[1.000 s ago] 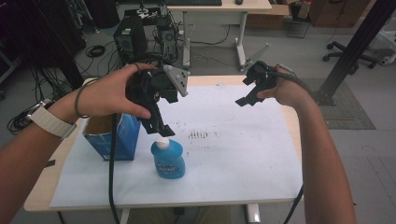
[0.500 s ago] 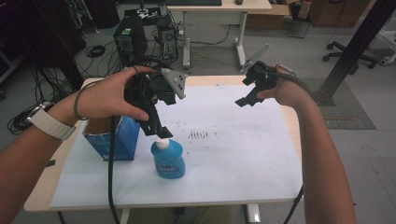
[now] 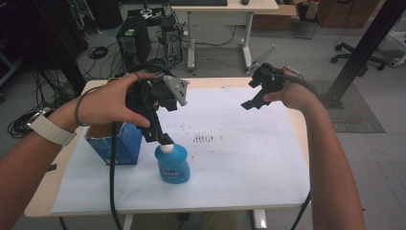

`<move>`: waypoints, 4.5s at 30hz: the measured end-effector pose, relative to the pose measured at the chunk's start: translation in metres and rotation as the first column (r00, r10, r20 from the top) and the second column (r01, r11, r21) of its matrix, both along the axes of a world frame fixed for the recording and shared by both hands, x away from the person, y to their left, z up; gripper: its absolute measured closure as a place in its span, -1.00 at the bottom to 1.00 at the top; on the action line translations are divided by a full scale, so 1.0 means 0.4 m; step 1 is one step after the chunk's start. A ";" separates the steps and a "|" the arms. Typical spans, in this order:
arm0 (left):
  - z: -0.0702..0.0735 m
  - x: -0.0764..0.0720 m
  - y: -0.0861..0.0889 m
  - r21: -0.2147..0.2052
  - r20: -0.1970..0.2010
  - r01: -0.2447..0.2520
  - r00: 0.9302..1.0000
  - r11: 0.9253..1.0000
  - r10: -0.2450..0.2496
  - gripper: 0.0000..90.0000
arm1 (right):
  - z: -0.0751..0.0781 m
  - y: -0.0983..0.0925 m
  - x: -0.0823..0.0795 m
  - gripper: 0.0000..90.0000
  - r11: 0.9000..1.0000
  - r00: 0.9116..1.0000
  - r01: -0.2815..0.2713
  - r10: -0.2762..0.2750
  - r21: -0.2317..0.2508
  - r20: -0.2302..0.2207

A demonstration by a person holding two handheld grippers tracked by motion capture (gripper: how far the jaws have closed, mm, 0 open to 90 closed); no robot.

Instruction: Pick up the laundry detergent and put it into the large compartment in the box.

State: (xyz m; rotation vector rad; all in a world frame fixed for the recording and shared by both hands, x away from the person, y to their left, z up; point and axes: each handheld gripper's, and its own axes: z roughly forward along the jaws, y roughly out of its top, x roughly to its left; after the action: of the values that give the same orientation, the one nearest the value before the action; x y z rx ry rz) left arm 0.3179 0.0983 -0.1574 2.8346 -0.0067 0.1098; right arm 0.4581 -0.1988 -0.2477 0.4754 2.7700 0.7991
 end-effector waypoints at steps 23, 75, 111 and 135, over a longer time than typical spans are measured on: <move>-0.052 0.005 0.005 0.016 -0.014 -0.005 1.000 1.000 0.005 -0.84 | -0.005 0.004 -0.003 -0.79 1.000 1.000 -0.002 0.002 -0.004 -0.001; -0.156 0.023 -0.004 0.062 -0.020 0.044 0.999 0.997 -0.043 -0.83 | -0.020 0.003 0.000 -0.79 1.000 1.000 0.002 -0.002 -0.001 -0.013; -0.241 0.029 0.008 0.082 -0.057 0.028 0.998 0.996 -0.024 -0.83 | -0.026 -0.001 -0.003 -0.79 1.000 1.000 0.005 -0.005 0.000 -0.017; -0.290 0.028 0.008 0.087 -0.063 0.021 0.998 0.996 -0.016 -0.83 | -0.029 0.003 -0.002 -0.79 1.000 1.000 0.002 -0.002 -0.002 -0.019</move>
State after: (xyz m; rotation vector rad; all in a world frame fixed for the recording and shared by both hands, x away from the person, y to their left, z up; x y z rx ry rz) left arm 0.3292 0.1015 -0.2735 2.9240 -0.0245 0.0176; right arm 0.4573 -0.1975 -0.2593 0.4876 2.7876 0.7959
